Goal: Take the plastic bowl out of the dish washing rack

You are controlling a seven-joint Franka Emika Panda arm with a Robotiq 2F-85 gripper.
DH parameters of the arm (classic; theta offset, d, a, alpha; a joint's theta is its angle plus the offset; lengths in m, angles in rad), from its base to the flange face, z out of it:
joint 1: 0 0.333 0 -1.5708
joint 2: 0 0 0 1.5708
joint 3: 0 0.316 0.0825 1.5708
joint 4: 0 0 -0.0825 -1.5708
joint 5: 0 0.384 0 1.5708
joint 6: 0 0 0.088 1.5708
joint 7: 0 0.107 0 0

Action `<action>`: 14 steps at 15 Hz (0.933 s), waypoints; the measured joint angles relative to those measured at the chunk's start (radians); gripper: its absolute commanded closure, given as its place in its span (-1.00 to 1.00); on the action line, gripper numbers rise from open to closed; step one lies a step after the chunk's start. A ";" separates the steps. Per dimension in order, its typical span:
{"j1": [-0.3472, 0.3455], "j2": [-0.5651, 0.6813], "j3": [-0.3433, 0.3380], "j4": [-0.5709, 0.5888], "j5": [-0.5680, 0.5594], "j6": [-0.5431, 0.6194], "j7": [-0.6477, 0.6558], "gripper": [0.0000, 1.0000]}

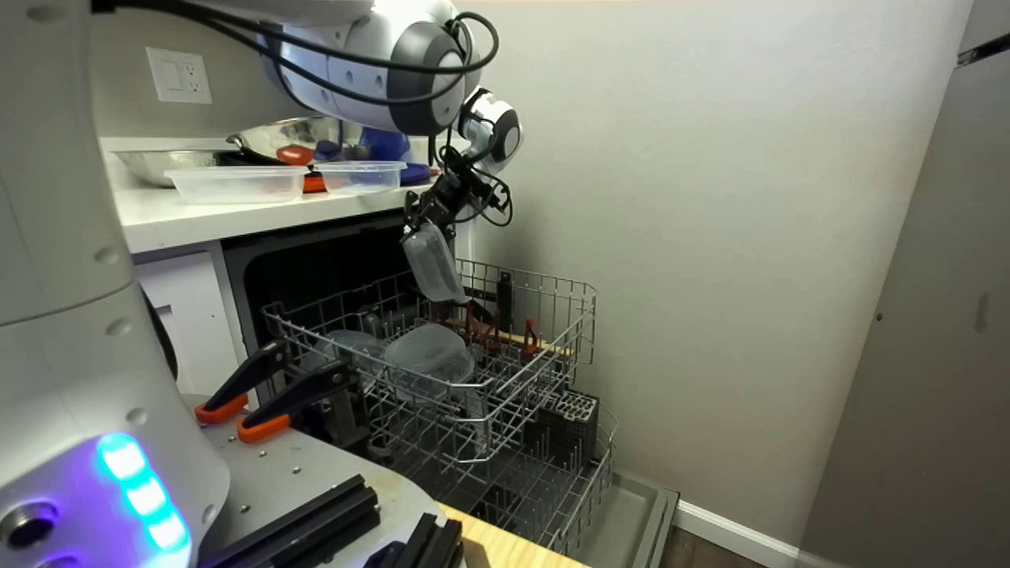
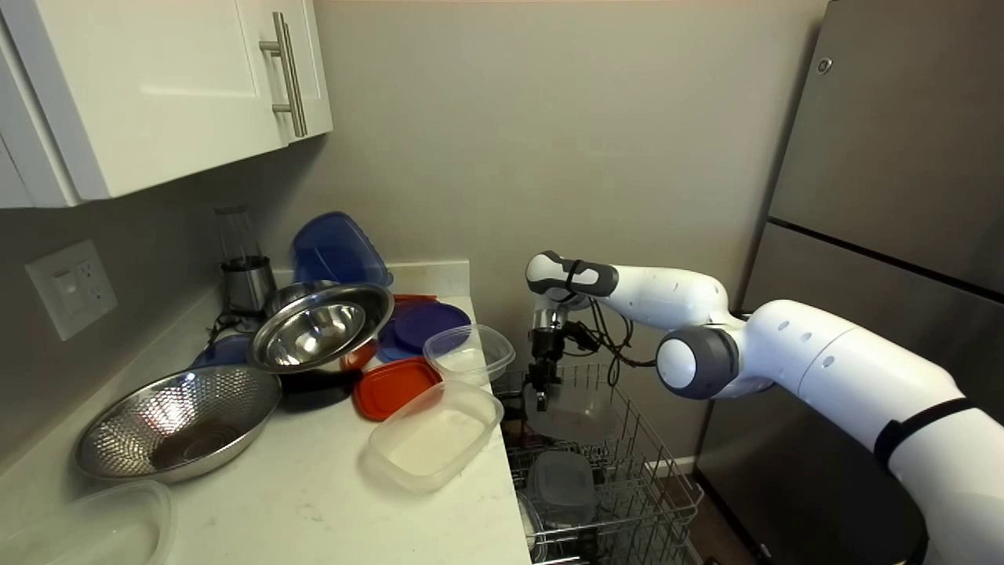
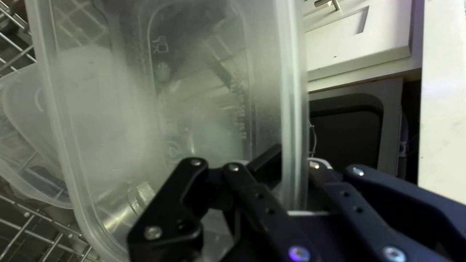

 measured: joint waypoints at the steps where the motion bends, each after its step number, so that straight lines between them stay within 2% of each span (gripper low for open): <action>1: 0.019 0.000 -0.004 0.010 -0.015 -0.012 0.018 0.98; 4: 0.100 -0.002 -0.020 0.034 -0.082 -0.094 0.060 0.98; 8: 0.208 -0.017 -0.067 0.034 -0.184 -0.139 0.094 0.98; 14: 0.296 -0.055 -0.162 0.042 -0.320 -0.134 0.183 0.98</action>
